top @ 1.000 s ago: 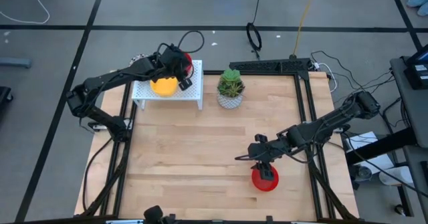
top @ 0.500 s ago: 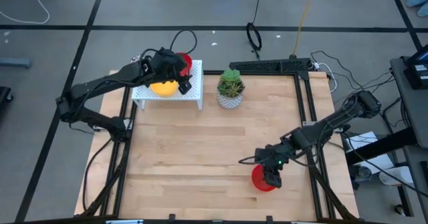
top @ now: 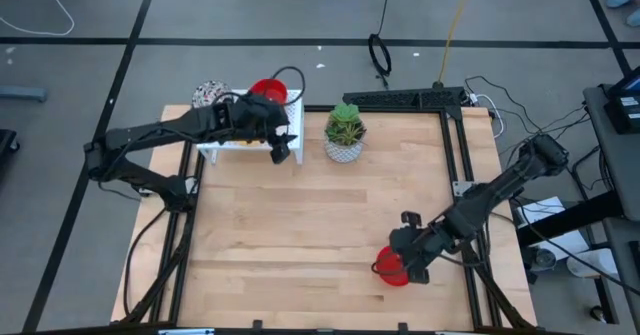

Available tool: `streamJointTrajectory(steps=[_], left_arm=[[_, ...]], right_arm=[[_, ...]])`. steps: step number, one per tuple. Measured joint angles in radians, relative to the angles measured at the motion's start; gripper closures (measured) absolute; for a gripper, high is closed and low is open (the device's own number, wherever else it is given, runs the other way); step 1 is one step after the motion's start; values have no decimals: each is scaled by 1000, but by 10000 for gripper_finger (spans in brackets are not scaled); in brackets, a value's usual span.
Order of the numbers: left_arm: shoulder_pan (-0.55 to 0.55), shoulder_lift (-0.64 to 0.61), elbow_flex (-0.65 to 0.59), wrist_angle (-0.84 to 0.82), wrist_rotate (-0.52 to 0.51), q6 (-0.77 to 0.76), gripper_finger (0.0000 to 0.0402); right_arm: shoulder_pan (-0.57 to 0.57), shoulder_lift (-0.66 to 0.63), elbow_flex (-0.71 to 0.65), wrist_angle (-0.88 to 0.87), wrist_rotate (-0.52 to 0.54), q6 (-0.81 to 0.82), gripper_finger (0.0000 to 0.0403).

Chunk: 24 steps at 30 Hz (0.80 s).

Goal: Pick & Place Mini bowls
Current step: Stack the red bowl on top of the red bowl on the shelf

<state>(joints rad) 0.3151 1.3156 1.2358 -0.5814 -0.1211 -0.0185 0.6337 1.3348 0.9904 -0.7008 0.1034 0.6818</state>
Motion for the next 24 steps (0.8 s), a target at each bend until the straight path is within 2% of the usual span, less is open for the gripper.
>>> streamJointTrajectory(steps=[12,17,21,24], left_arm=[[-109,0,0,-2,0,-13,183],[-146,0,0,-2,0,-18,183],[-176,0,0,-1,0,-44,183],[-202,0,0,-1,-1,-66,183]], right_arm=[[-104,1,-276,222,-4,-13,243],[-128,1,-352,407,-82,-40,249],[-130,1,-368,452,-80,-52,284],[-137,1,-368,451,-66,-60,340]])
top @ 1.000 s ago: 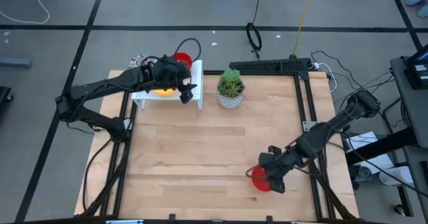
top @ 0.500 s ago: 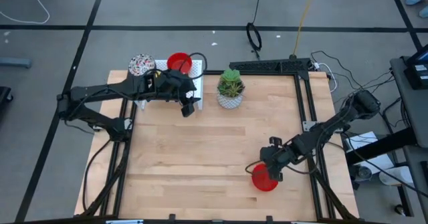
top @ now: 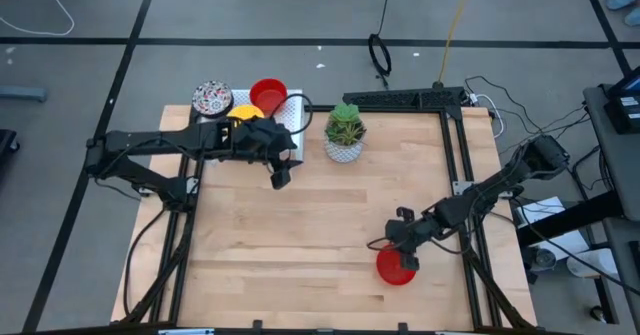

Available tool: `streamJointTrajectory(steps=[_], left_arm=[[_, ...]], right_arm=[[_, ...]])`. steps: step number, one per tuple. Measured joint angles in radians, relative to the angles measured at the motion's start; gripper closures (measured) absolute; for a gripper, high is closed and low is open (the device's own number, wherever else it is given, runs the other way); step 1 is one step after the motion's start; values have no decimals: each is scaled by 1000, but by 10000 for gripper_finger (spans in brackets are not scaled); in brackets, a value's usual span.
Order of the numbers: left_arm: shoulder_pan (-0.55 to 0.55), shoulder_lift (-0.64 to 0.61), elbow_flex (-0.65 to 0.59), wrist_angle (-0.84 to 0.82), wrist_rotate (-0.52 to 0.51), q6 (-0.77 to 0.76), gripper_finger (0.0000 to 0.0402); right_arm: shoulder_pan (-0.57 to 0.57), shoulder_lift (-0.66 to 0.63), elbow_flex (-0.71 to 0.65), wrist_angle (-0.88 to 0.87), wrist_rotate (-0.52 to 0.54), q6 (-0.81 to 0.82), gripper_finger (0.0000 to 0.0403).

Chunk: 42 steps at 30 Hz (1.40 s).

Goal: Pick & Place Mini bowls
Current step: Stack the red bowl on top of the red bowl on the shelf

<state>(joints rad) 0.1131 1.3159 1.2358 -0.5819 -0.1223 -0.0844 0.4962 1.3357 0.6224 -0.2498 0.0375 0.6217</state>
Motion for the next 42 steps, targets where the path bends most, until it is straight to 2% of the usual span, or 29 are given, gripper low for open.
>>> streamJointTrajectory(steps=[2,3,7,13,18,23,30,36,42], left_arm=[[-21,0,0,0,0,-1,183],[-31,0,0,0,0,3,183],[-73,0,0,0,0,24,183],[-140,-10,0,-15,0,27,183],[-188,-33,-1,-25,0,26,183],[-225,-59,-1,-28,-19,19,183],[-263,-102,-2,-90,-36,-13,183],[-280,-122,0,-88,-38,-30,183],[-280,-122,0,-98,-43,-28,183]], right_arm=[[-21,0,0,2,15,17,383],[-35,0,0,5,14,26,392],[-106,0,0,87,13,35,398],[-260,9,1,302,14,-103,401],[-375,106,64,430,-18,-264,401],[-470,278,233,431,-76,-370,402],[-581,488,457,349,-173,-380,402],[-623,573,563,342,-171,-358,402],[-631,594,584,330,-170,-338,402]])
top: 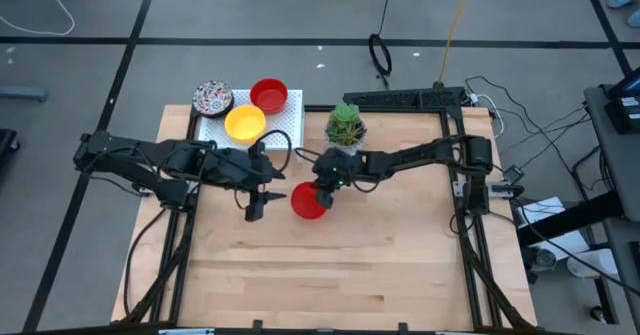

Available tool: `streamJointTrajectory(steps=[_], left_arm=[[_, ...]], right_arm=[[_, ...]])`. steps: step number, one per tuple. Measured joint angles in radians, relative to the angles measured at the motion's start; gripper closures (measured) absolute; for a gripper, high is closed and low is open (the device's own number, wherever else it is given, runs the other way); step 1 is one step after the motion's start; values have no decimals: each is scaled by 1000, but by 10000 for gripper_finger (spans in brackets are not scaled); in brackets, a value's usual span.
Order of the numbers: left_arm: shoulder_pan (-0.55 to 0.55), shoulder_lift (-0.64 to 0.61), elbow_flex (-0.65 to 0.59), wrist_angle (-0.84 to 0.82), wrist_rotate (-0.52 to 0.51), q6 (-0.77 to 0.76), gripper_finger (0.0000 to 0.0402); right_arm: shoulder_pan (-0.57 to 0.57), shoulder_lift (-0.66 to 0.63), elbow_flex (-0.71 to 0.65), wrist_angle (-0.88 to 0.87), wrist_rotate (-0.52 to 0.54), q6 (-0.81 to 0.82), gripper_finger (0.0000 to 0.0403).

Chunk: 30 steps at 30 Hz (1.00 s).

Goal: Pick & Place Mini bowls
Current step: Stack the red bowl on top of the red bowl on the shelf

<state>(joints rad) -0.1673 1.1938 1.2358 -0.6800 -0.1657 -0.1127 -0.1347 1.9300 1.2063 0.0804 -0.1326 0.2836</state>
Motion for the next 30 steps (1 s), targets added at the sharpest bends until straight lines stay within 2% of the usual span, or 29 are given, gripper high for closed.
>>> streamJointTrajectory(steps=[5,14,18,25,30], left_arm=[[0,0,0,-6,-3,1,183],[0,0,0,-29,-2,-6,183],[0,0,0,-56,-2,-6,183],[-5,42,-1,-165,2,-13,183],[-20,103,-22,-137,10,33,183]], right_arm=[[0,0,-1,10,0,-7,383],[0,-3,-1,24,0,-16,312],[1,-54,-2,-3,-3,-58,284],[12,-242,-2,-256,-2,-98,269],[38,-387,-2,-500,3,-90,274]])
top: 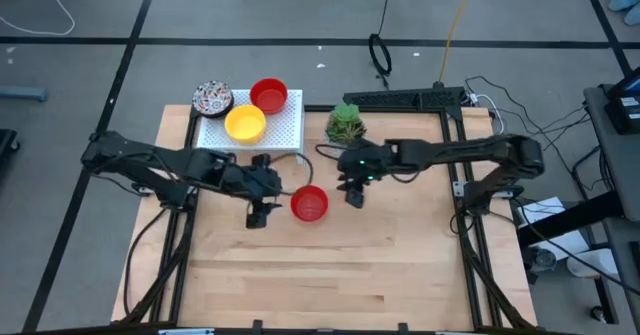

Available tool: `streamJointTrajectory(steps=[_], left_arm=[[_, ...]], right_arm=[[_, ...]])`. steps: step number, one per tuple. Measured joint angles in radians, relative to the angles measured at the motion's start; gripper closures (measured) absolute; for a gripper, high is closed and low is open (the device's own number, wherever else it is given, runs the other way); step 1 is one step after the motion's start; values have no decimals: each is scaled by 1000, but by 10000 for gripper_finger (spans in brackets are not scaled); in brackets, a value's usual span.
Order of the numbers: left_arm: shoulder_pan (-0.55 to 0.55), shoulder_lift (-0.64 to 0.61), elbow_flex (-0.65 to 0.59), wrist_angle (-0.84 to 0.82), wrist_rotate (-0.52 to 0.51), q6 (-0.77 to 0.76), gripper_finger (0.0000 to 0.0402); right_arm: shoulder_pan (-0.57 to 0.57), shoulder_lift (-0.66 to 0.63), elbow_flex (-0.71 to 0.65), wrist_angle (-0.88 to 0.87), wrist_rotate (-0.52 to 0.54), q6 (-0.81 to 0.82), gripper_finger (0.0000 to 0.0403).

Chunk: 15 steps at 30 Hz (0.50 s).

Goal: Pick & Place Mini bowls
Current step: Stack the red bowl on top of the red bowl on the shelf

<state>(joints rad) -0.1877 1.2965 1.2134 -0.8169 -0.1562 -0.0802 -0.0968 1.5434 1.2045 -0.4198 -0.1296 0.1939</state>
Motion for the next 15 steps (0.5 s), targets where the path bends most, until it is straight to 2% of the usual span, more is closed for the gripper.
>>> streamJointTrajectory(steps=[6,15], left_arm=[[-7,73,-59,126,0,106,183],[-7,201,-105,272,3,160,183]], right_arm=[[60,-182,-70,-96,69,62,283],[138,-495,-350,21,207,188,285]])
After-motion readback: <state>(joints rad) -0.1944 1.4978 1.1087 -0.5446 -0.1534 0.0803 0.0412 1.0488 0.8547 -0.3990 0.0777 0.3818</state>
